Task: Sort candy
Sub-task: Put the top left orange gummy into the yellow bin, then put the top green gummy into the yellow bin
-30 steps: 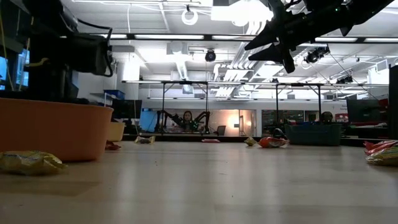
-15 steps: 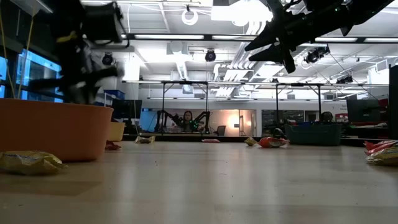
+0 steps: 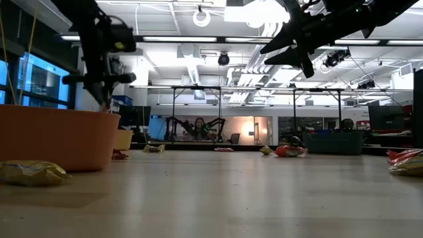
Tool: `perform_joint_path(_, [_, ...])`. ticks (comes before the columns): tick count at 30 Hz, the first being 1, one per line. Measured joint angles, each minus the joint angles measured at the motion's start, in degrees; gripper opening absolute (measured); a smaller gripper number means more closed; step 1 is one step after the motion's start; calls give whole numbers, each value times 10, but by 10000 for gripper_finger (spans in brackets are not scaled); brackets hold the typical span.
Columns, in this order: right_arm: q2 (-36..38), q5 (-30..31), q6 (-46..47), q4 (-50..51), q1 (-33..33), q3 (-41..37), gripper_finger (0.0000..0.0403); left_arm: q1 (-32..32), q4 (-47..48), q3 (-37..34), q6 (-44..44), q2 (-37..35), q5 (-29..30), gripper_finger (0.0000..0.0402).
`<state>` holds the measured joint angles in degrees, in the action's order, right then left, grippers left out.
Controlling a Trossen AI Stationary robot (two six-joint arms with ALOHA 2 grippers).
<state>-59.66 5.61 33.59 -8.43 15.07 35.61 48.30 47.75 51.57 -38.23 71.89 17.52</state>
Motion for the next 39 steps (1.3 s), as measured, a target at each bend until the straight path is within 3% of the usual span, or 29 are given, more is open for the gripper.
perform_joint_path(8, [0, 33, -4, -9, 0, 0, 138, 36, 5, 0, 31, 27, 16, 99])
perform_joint_path(13, [0, 31, -4, -17, -1, 0, 138, 14, 21, 0, 43, 5, -113, 119])
perform_joint_path(16, [0, 31, -4, -18, -2, 0, 138, -58, 45, 0, 40, -24, -141, 121])
perform_joint_path(22, [0, 29, -4, -18, -2, 0, 138, -285, 106, 0, -46, -84, -140, 122])
perform_joint_path(29, [0, 29, -4, -18, -2, 0, 138, -512, 199, -14, -163, -77, -172, 122])
perform_joint_path(34, [0, 28, -4, -18, -1, 0, 138, -591, 256, -54, -251, -54, -251, 122])
perform_joint_path(39, [0, 28, -4, -17, -1, 0, 138, -611, 234, -112, -308, -33, -333, 127])
